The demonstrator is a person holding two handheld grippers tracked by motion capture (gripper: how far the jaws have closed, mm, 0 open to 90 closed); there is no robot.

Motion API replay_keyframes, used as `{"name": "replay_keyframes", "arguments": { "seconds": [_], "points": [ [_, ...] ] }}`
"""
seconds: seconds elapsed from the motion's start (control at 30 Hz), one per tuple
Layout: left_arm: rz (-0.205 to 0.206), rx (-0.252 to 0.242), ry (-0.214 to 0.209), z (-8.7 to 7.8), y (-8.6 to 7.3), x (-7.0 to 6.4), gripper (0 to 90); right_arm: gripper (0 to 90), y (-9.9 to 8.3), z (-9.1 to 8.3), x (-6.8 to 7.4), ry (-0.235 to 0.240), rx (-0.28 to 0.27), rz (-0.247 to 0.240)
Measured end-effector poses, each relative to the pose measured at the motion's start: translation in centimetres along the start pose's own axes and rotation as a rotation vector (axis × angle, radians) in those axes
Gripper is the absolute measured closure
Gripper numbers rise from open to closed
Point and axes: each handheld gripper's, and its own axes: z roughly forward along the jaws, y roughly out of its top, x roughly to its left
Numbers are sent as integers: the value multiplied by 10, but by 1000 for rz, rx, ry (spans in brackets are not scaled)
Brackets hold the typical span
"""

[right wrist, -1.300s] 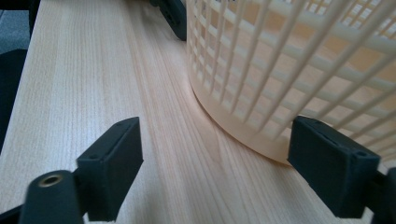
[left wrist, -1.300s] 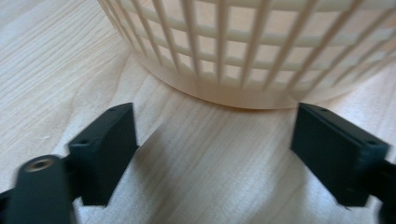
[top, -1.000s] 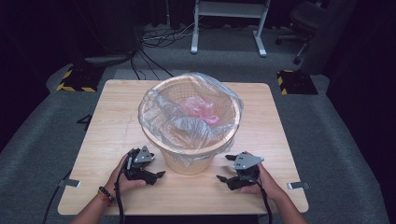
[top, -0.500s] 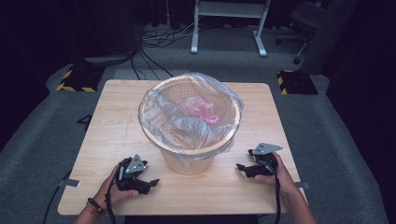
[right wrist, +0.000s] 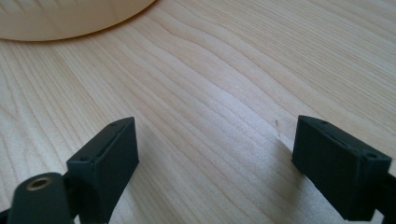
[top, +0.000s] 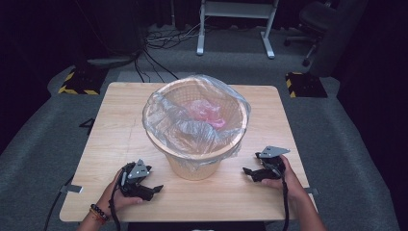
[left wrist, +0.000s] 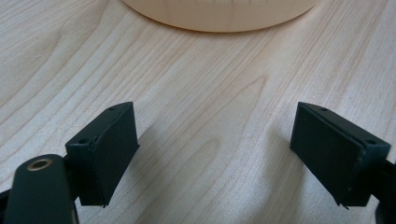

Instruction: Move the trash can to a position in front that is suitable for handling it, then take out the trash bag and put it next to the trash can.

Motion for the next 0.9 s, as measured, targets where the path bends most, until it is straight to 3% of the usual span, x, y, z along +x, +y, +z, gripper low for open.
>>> {"name": "replay_keyframes", "arguments": {
  "seconds": [0.3, 0.6, 0.7, 0.8, 0.83, 0.9],
  "points": [
    [0, 0, 1, 0, 0, 0, 148, 136, 0, 0, 0, -5, 2, 4],
    [11, -14, 47, 2, 3, 4, 148, 133, 1, 1, 0, 1, 4, 0],
    [-2, -8, 39, 3, 4, 9, 148, 107, 1, 1, 0, -10, 7, 10],
    [4, -12, 57, 4, 5, 10, 152, 142, 1, 1, 1, -32, 5, 28],
    [13, -22, 93, 6, 7, 11, 154, 175, 0, -1, 1, -32, -3, 27],
    [18, -25, 105, 6, 8, 13, 163, 194, -1, -3, 0, -39, -11, 29]
  ]
}}
